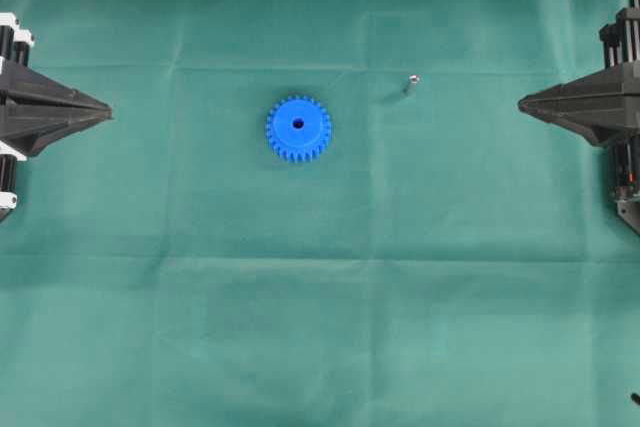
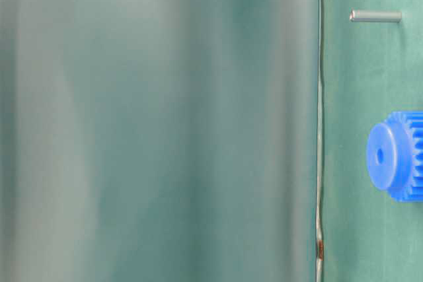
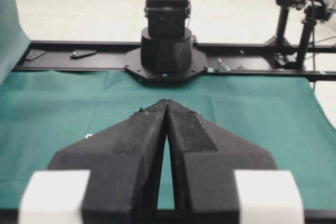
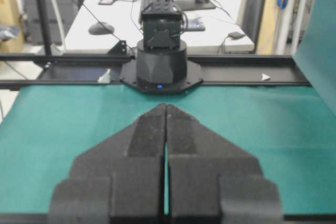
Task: Insert the shaft placed at a random location into the center hole of the medium gear at another random location.
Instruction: 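Move the right gripper left toward the small silver shaft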
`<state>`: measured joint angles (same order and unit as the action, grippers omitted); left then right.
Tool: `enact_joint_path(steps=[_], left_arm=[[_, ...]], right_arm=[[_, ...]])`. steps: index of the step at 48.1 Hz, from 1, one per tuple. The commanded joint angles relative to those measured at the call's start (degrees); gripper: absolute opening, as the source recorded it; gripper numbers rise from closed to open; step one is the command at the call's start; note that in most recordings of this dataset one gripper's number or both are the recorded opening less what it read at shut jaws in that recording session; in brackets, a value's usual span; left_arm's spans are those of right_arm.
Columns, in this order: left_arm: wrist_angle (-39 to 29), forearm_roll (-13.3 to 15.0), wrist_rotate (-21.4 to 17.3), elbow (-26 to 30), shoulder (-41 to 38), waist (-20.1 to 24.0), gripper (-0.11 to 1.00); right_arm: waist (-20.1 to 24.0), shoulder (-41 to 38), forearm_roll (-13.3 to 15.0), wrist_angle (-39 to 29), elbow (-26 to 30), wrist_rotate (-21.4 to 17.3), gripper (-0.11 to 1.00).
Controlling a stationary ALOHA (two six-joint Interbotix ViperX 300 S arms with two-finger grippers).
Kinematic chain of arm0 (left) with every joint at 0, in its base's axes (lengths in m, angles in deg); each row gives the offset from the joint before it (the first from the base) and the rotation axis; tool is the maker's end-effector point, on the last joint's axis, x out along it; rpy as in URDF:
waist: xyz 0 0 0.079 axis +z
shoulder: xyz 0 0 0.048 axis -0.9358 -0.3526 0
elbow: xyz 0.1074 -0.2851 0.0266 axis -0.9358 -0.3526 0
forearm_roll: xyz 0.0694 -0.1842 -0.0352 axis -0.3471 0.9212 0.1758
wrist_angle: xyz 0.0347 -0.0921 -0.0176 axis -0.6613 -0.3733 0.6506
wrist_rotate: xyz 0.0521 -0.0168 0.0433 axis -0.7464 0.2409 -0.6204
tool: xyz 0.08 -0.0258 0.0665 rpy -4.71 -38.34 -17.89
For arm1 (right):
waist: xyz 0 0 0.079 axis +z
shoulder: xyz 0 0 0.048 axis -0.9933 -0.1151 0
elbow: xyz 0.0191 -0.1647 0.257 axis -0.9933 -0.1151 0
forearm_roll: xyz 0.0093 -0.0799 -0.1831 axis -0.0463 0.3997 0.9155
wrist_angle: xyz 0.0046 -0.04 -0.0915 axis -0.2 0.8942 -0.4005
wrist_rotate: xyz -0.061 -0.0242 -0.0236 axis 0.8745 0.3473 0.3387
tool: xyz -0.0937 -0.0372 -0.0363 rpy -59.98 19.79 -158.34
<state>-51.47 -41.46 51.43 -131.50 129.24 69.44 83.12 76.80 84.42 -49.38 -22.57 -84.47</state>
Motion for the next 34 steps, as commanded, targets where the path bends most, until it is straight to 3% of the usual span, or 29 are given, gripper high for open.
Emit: enact_joint_path(steps=[1,28,34], left_arm=[[0.0,-0.9,0.1,1.8,-0.7,0.0,0.0],[-1.8,-0.9,0.3,1.8,-0.3,-0.1,0.0],[-1.9,-0.9,0.3,1.8,-0.3,0.0,0.0]], right_arm=[[-1.0,-0.5,0.4,0.3,0.8,0.3,0.01],[-10.2,-8.9,-1.1,-1.2,0.4,-0.3,0.02],[-12.0,-13.4,-1.5,-1.1,0.4,-0.3,0.2]])
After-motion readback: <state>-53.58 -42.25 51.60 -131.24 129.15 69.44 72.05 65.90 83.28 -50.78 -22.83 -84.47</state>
